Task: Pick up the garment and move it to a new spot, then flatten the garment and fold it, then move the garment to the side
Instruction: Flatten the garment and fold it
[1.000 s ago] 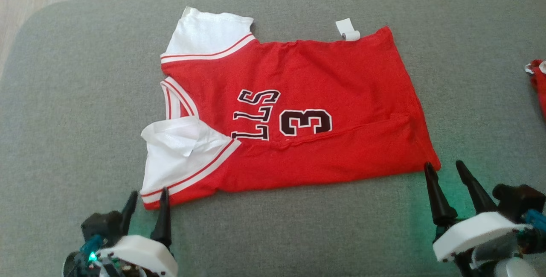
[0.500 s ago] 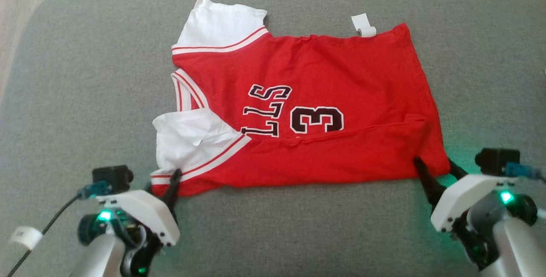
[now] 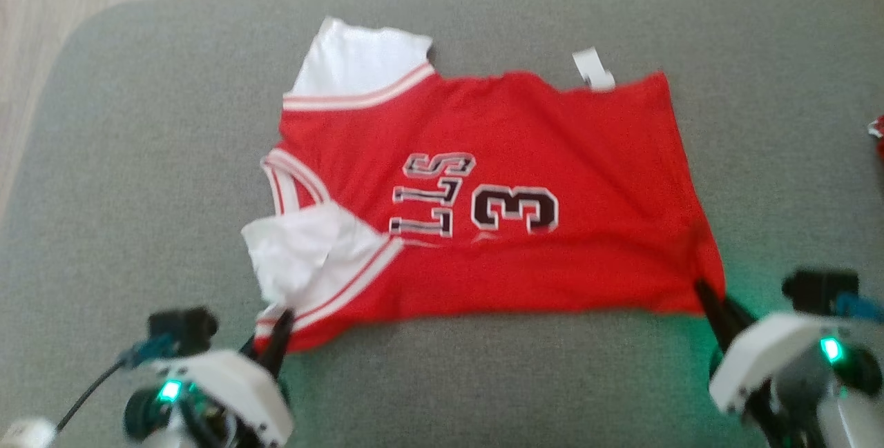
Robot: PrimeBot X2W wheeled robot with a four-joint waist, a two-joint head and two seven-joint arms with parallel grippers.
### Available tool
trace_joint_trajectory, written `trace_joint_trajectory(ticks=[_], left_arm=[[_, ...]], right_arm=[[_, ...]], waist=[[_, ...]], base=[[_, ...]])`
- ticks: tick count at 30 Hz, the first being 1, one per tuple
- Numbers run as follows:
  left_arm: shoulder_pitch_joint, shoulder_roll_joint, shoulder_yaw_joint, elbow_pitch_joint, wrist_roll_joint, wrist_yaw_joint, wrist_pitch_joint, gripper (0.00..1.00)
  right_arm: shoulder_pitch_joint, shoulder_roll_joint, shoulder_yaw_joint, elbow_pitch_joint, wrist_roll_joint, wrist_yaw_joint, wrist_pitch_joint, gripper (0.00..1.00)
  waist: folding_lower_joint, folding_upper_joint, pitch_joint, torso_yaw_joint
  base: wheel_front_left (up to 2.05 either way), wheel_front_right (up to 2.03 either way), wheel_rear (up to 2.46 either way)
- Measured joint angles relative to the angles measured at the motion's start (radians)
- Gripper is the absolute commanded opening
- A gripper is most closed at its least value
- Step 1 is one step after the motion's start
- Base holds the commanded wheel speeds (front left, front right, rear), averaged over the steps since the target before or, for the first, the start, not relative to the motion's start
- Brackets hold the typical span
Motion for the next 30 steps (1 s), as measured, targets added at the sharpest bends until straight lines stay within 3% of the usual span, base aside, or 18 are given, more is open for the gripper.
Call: trace_joint_trajectory(ticks=[7, 11, 12, 13, 14, 19, 28, 30], left_arm=[[0.203, 0.034, 0.028, -0.144, -0.036, 0.080, 0.053, 0.00], [0.285, 0.034, 0.031, -0.173, -0.048, 0.100, 0.062, 0.00], [0.292, 0.033, 0.029, -0.173, -0.049, 0.103, 0.062, 0.00], [0.295, 0.031, 0.027, -0.171, -0.049, 0.103, 0.059, 0.13], [0.295, 0.026, 0.026, -0.167, -0.048, 0.108, 0.050, 0.99], [0.291, -0.008, 0.020, -0.131, -0.010, 0.126, -0.033, 1.00], [0.164, -0.034, 0.058, -0.171, 0.167, 0.189, -0.356, 1.00], [0.147, -0.033, 0.058, -0.179, 0.195, 0.195, -0.386, 1.00]], right_arm=[[0.184, 0.058, -0.057, -0.059, -0.001, 0.000, 0.031, 0.00], [0.247, 0.077, -0.071, -0.066, -0.004, 0.000, 0.043, 0.00], [0.251, 0.085, -0.073, -0.066, -0.004, 0.000, 0.047, 0.13], [0.252, 0.090, -0.072, -0.066, -0.004, 0.000, 0.051, 0.91], [0.252, 0.092, -0.072, -0.067, -0.004, 0.000, 0.051, 1.00], [0.251, 0.103, -0.081, -0.088, -0.021, 0.000, 0.000, 1.00], [0.218, 0.118, -0.083, -0.273, -0.128, 0.000, -0.172, 1.00], [0.206, 0.119, -0.081, -0.300, -0.138, 0.000, -0.183, 1.00]], waist=[[-0.0001, 0.0000, -0.058, -0.012], [-0.0001, 0.0000, -0.084, -0.022], [-0.0002, 0.0000, -0.087, -0.025], [-0.0002, 0.0000, -0.090, -0.026], [-0.0001, 0.0000, -0.093, -0.027], [-0.0001, 0.0000, -0.103, -0.030], [0.0000, 0.0000, -0.108, -0.026], [0.0000, 0.0000, -0.109, -0.026]], base=[[0.00, 0.00, 0.00], [0.00, 0.00, 0.00], [0.00, 0.00, 0.00], [0.00, 0.00, 0.00], [0.00, 0.00, 0.00], [0.00, 0.00, 0.00], [0.00, 0.00, 0.00], [0.00, 0.00, 0.00]])
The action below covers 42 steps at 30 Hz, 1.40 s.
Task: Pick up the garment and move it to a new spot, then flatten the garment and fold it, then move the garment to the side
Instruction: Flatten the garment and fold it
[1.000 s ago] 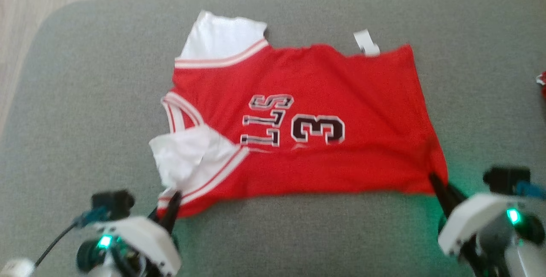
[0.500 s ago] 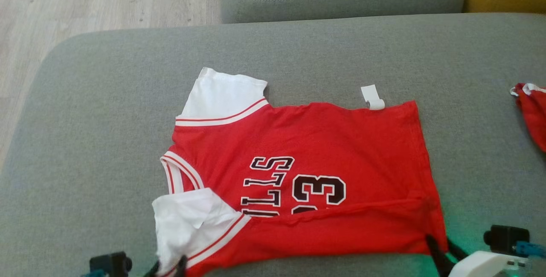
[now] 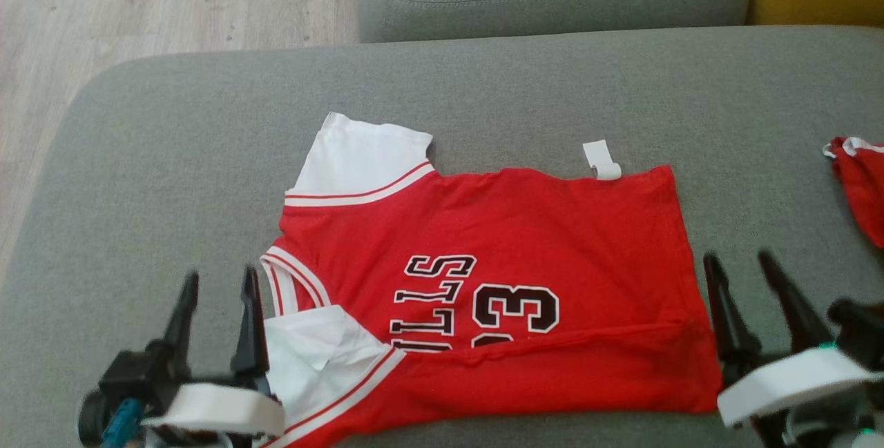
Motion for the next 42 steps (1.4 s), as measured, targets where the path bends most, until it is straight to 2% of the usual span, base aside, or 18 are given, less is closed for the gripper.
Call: trace_joint_trajectory(ticks=[5, 13, 17, 22, 25, 31, 36, 42], left_arm=[[-0.049, 0.022, -0.004, -0.032, 0.109, 0.040, -0.057, 1.00], [-0.058, 0.033, -0.016, -0.048, 0.130, 0.055, -0.029, 1.00], [-0.120, 0.031, -0.043, -0.015, 0.104, 0.007, -0.002, 1.00], [-0.335, 0.022, -0.076, 0.089, 0.065, -0.074, 0.076, 1.00], [-0.483, -0.002, -0.102, 0.184, 0.050, -0.118, 0.122, 1.00], [-0.757, -0.057, -0.135, 0.465, 0.026, -0.197, 0.217, 1.00], [-0.941, -0.076, -0.145, 0.706, 0.024, -0.232, 0.264, 1.00], [-1.075, -0.080, -0.150, 0.932, 0.030, -0.240, 0.288, 1.00]], right_arm=[[-0.033, 0.003, 0.013, -0.111, -0.042, 0.000, -0.014, 1.00], [-0.033, 0.025, 0.012, -0.162, -0.058, 0.000, 0.006, 1.00], [-0.046, 0.026, 0.009, -0.167, -0.058, 0.000, 0.010, 1.00], [-0.097, 0.027, 0.009, -0.175, -0.058, 0.000, 0.013, 1.00], [-0.132, 0.027, 0.009, -0.177, -0.058, 0.000, 0.013, 1.00], [-0.186, 0.027, 0.009, -0.173, -0.058, 0.000, 0.011, 1.00], [-0.235, 0.027, 0.031, -0.157, -0.058, 0.000, 0.011, 1.00], [-0.263, 0.027, 0.040, -0.129, -0.056, 0.000, 0.003, 1.00]], waist=[[0.0000, 0.0000, -0.002, -0.005], [0.0000, 0.0000, 0.028, -0.016], [0.0000, 0.0000, 0.059, -0.017], [0.0001, 0.0000, 0.125, -0.017], [0.0003, 0.0000, 0.173, -0.019], [0.0003, 0.0000, 0.268, -0.027], [0.0003, 0.0000, 0.339, -0.047], [0.0001, 0.0000, 0.408, -0.081]], base=[[0.00, 0.00, 0.00], [0.00, 0.00, 0.00], [0.00, 0.00, 0.00], [0.00, 0.00, 0.00], [0.00, 0.00, 0.00], [0.00, 0.00, 0.00], [0.00, 0.00, 0.00], [0.00, 0.00, 0.00]])
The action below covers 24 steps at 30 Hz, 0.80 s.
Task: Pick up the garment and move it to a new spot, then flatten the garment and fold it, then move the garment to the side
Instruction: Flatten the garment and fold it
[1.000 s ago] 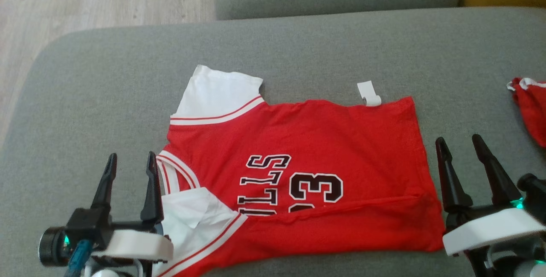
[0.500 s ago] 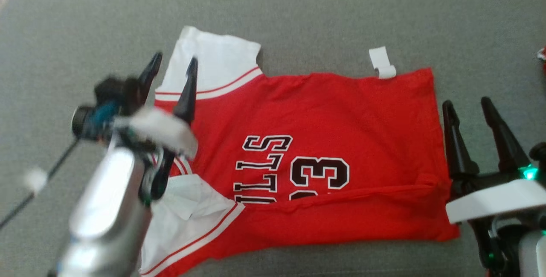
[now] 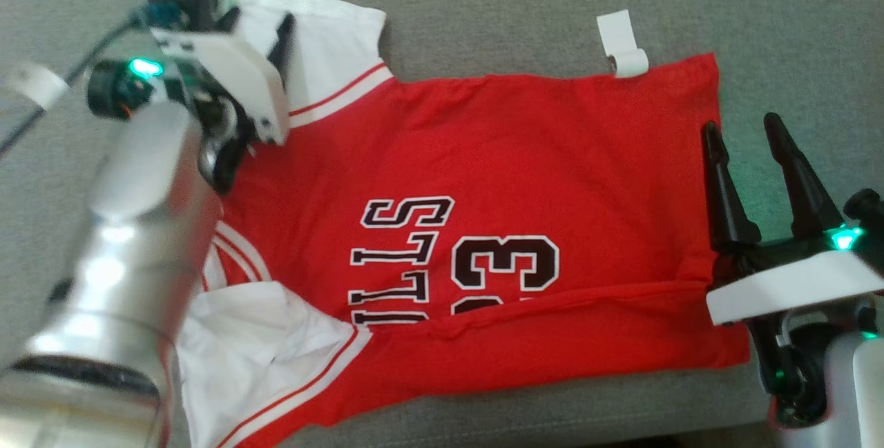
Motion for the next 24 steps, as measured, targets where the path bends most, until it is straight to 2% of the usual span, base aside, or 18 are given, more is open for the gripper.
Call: trace_joint_trajectory(ticks=[4, 5, 6, 10, 14, 24], left_arm=[[-0.102, -0.001, -0.006, 0.101, 0.002, -0.001, 0.037, 1.00], [-0.102, -0.001, -0.006, 0.101, 0.002, -0.001, 0.037, 0.41], [-0.117, -0.002, -0.011, 0.119, 0.002, -0.009, 0.047, 0.00], [-0.142, -0.005, -0.023, 0.162, 0.002, -0.028, 0.058, 0.00], [-0.148, -0.012, -0.053, 0.188, 0.010, -0.036, 0.011, 0.00], [-0.144, -0.043, -0.076, 0.220, 0.016, -0.052, -0.163, 0.00]], right_arm=[[-0.011, 0.000, 0.000, 0.014, 0.006, 0.000, 0.000, 1.00], [-0.011, 0.000, 0.000, 0.014, 0.006, 0.000, 0.000, 1.00], [-0.011, 0.000, -0.002, 0.019, 0.007, 0.000, 0.001, 1.00], [-0.034, -0.008, -0.013, 0.058, 0.009, 0.000, 0.015, 1.00], [-0.133, -0.066, -0.015, 0.146, 0.039, 0.000, 0.030, 1.00], [-0.366, -0.204, 0.086, 0.520, 0.125, 0.000, 0.094, 1.00]], waist=[[0.0000, 0.0000, 0.021, -0.019], [0.0000, 0.0000, 0.021, -0.019], [-0.0001, 0.0000, 0.023, -0.021], [-0.0001, 0.0000, 0.020, -0.016], [0.0000, 0.0000, 0.012, -0.004], [0.0000, 0.0000, -0.012, 0.056]], base=[[0.00, 0.00, 0.00], [0.00, 0.00, 0.00], [0.00, 0.00, 0.00], [0.00, 0.00, 0.00], [0.00, 0.00, 0.00], [0.00, 0.00, 0.00]])
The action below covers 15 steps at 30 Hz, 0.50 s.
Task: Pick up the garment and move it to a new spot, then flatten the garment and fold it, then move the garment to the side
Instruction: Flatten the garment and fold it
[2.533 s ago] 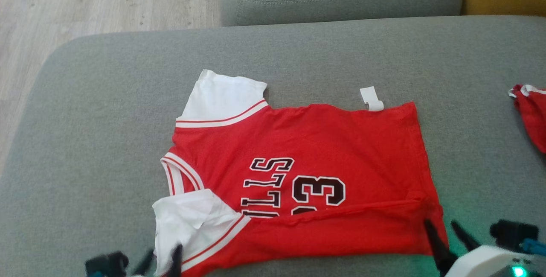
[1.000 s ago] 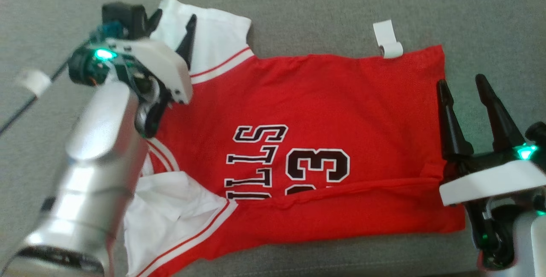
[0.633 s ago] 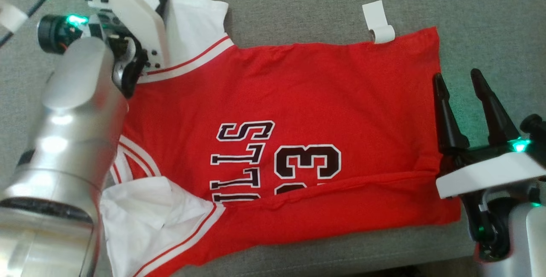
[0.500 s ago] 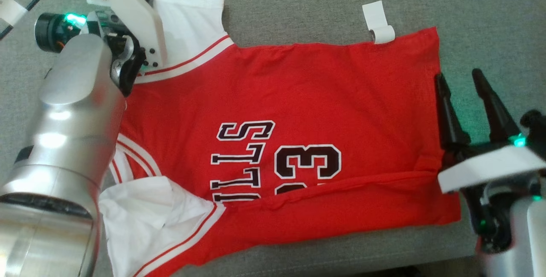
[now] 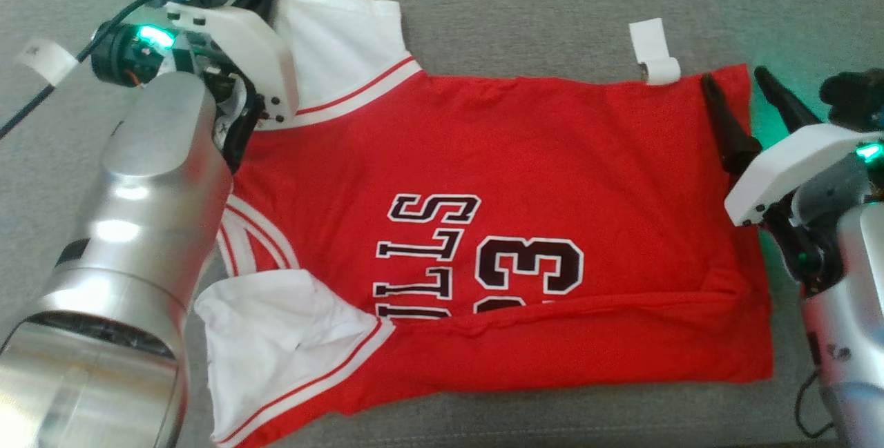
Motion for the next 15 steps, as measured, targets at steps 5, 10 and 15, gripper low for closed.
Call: trace_joint_trajectory(ticks=[5, 10, 15], left_arm=[[0.000, -0.010, 0.000, -0.002, -0.033, -0.001, -0.070, 0.00], [0.024, -0.004, 0.016, -0.038, -0.065, -0.009, -0.176, 0.00], [0.136, 0.023, 0.044, -0.137, -0.107, -0.009, -0.279, 0.00]], right_arm=[[-0.050, -0.046, 0.028, 0.100, 0.039, 0.000, 0.079, 0.02], [-0.042, -0.050, 0.022, 0.098, 0.065, 0.000, 0.046, 0.00], [0.033, -0.044, -0.045, -0.008, 0.066, 0.000, -0.039, 0.00]], waist=[[-0.0001, 0.0000, -0.015, 0.032], [0.0000, 0.0000, -0.047, 0.047], [-0.0002, 0.0000, -0.097, 0.056]], base=[[0.00, 0.00, 0.00], [0.00, 0.00, 0.00], [0.00, 0.00, 0.00]])
